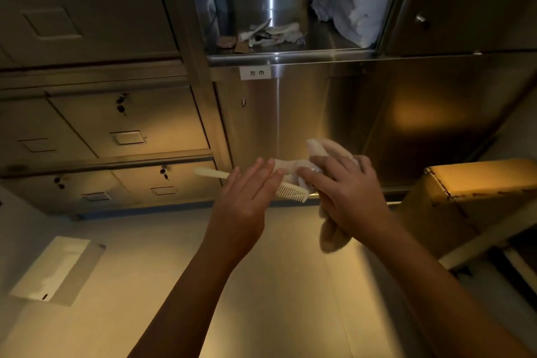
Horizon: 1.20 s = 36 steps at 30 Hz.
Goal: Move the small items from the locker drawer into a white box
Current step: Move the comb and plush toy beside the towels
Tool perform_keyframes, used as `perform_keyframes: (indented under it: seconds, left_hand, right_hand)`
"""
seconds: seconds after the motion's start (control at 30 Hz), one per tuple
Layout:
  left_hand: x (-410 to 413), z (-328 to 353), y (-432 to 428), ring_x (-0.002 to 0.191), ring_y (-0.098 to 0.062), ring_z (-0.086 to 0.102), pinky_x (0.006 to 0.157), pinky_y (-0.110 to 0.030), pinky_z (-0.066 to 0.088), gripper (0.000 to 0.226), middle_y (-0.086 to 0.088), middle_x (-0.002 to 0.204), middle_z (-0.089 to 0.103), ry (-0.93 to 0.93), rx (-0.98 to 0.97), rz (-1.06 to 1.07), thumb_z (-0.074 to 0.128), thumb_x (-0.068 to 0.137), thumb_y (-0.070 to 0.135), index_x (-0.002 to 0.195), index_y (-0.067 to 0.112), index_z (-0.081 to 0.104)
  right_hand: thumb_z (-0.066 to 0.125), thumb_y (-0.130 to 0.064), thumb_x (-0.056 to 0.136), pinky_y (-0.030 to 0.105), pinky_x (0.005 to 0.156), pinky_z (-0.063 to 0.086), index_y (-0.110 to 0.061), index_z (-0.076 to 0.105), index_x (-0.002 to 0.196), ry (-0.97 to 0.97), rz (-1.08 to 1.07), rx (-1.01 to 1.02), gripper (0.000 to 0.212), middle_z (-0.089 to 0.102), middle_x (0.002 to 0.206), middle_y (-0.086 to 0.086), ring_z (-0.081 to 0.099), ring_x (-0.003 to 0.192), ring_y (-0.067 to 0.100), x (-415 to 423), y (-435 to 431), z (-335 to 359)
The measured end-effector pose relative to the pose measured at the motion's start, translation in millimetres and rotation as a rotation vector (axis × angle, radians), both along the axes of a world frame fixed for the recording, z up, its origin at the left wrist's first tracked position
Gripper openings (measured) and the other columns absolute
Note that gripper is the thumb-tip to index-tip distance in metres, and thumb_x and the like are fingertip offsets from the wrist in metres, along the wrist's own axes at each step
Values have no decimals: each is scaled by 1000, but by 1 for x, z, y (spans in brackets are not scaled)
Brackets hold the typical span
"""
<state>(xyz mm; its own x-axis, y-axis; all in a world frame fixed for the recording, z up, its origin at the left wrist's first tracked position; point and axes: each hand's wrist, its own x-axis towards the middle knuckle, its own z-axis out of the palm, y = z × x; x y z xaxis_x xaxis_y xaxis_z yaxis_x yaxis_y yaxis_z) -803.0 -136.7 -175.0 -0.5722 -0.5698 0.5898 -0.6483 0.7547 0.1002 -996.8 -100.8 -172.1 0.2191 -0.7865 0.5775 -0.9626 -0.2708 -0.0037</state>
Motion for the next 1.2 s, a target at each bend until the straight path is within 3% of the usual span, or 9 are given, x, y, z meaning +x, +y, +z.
perform_keyframes:
  seconds: [0.17, 0.5, 0.6, 0.9, 1.2]
  left_hand:
    - [-24, -2, -33, 114, -38, 54, 95, -56, 32, 38, -22, 121, 58, -1, -10, -59, 46, 81, -4, 116, -1, 59]
    - [-50, -1, -146, 115, -36, 53, 95, -56, 34, 39, -20, 122, 58, 8, -17, -137, 40, 83, 2, 116, -1, 60]
    - [-54, 3, -185, 115, -37, 53, 94, -57, 34, 39, -20, 123, 58, 19, -20, -150, 49, 79, -2, 117, 0, 60]
    - [-63, 9, -298, 113, -38, 55, 90, -60, 39, 39, -21, 119, 60, 0, -67, -215, 36, 84, 4, 114, 0, 62]
    - [-100, 5, -371, 116, -34, 53, 96, -56, 32, 37, -19, 121, 59, 22, -88, -247, 36, 88, 8, 116, 1, 60]
  right_hand:
    - [82, -13, 62, 56, 87, 41, -14, 67, 109, -11, -48, 11, 50, 64, 111, 15, 59, 102, 37, -19, -24, -1]
    - [82, -11, 64, 59, 87, 41, -13, 67, 109, 3, -123, 15, 48, 64, 112, 16, 59, 104, 39, -40, -123, 5]
    - [82, -10, 63, 61, 88, 40, -13, 67, 110, 2, -142, 5, 49, 63, 113, 17, 58, 105, 39, -42, -161, 14]
    - [72, -4, 72, 59, 89, 39, -11, 67, 108, 13, -156, -62, 37, 63, 113, 17, 58, 105, 38, -47, -266, 26]
    - [79, -5, 65, 57, 88, 40, -11, 67, 110, 41, -162, -59, 47, 62, 115, 17, 57, 107, 37, -83, -332, 28]
